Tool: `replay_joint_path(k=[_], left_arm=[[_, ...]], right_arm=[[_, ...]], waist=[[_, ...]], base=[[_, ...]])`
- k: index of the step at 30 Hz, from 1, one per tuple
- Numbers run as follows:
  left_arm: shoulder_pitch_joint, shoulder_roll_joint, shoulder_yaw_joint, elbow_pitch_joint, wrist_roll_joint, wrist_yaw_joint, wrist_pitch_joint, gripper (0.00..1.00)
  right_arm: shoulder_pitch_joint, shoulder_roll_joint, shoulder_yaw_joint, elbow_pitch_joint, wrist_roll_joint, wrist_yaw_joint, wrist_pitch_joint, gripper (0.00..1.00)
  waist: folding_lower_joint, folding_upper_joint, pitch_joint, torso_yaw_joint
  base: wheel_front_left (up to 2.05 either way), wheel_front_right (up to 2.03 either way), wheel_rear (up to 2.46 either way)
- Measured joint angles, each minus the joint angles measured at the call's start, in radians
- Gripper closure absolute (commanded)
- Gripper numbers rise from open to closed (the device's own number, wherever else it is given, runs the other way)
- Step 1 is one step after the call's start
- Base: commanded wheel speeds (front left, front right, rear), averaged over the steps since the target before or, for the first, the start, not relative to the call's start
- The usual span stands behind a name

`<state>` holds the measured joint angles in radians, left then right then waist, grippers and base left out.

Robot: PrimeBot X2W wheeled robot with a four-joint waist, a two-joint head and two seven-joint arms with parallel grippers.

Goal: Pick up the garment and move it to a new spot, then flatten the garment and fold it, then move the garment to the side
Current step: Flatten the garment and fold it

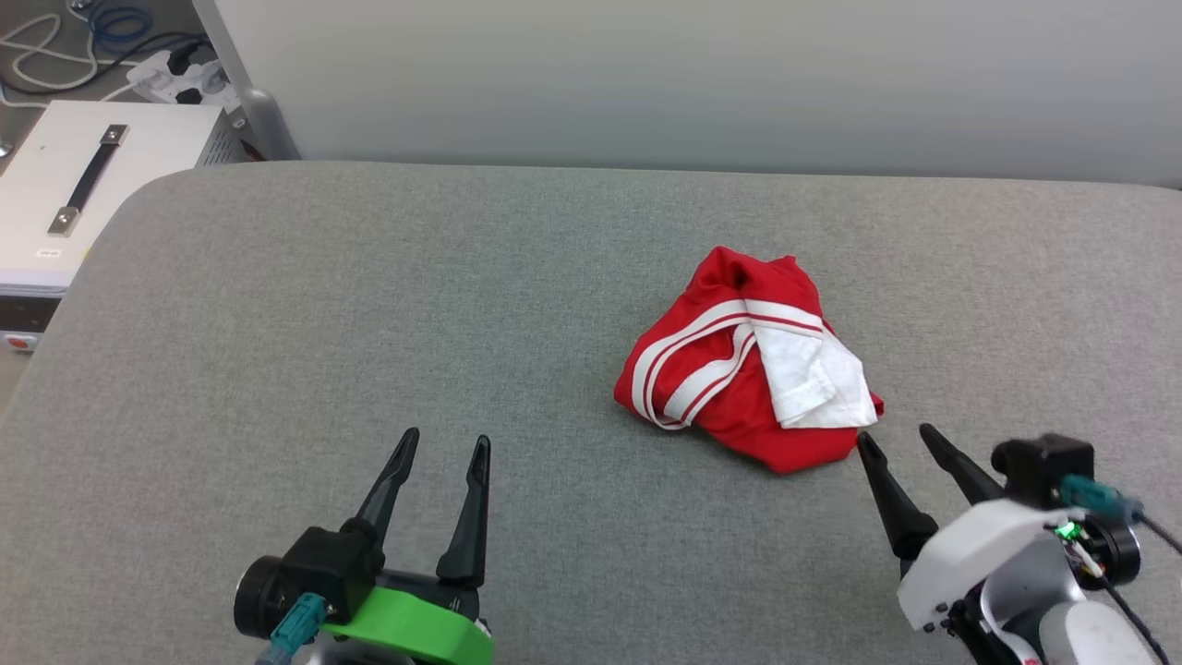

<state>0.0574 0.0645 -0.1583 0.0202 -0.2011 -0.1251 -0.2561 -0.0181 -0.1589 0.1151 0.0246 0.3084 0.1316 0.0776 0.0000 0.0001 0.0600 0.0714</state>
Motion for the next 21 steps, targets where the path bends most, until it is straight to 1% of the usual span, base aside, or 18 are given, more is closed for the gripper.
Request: replay_joint_path(k=[4,6,8,11,15,17,21], left_arm=[[-0.019,-0.002,-0.013,0.0,-0.001,-0.003,0.0,0.0],[-0.031,-0.002,-0.019,0.0,-0.001,-0.003,0.0,0.0],[-0.046,-0.002,-0.029,0.0,-0.001,-0.003,0.0,0.0],[-0.065,-0.003,-0.034,0.001,-0.001,-0.003,0.0,0.0],[-0.081,-0.004,-0.04,0.002,-0.001,-0.003,0.0,0.0],[-0.091,-0.005,-0.044,0.003,-0.001,-0.003,0.0,0.0],[-0.11,-0.006,-0.049,0.004,-0.001,-0.003,0.0,0.0]], right_arm=[[-0.102,-0.072,0.051,-0.043,0.114,0.0,0.332,0.0],[-0.158,-0.112,0.07,-0.058,0.125,0.0,0.482,0.0],[-0.221,-0.124,0.068,-0.065,0.147,0.0,0.611,0.0],[-0.304,-0.125,0.082,-0.062,0.16,0.0,0.762,0.0],[-0.397,-0.121,0.074,-0.026,0.144,0.0,0.851,0.0],[-0.429,-0.119,0.071,0.005,0.128,0.0,0.874,0.0],[-0.475,-0.115,0.063,0.072,0.086,0.0,0.886,0.0]], waist=[[0.0,0.0,0.022,0.01],[0.0,0.0,0.031,0.018],[0.0,0.0,0.044,0.028],[0.0001,0.0,0.063,0.048],[0.0001,0.0,0.093,0.077],[0.0001,0.0,0.108,0.093],[0.0001,0.0,0.137,0.128]], base=[[0.0,0.0,0.0],[0.0,0.0,0.0],[0.0,0.0,0.0],[0.0,0.0,0.0],[0.0,0.0,0.0],[0.0,0.0,0.0],[0.0,0.0,0.0]])
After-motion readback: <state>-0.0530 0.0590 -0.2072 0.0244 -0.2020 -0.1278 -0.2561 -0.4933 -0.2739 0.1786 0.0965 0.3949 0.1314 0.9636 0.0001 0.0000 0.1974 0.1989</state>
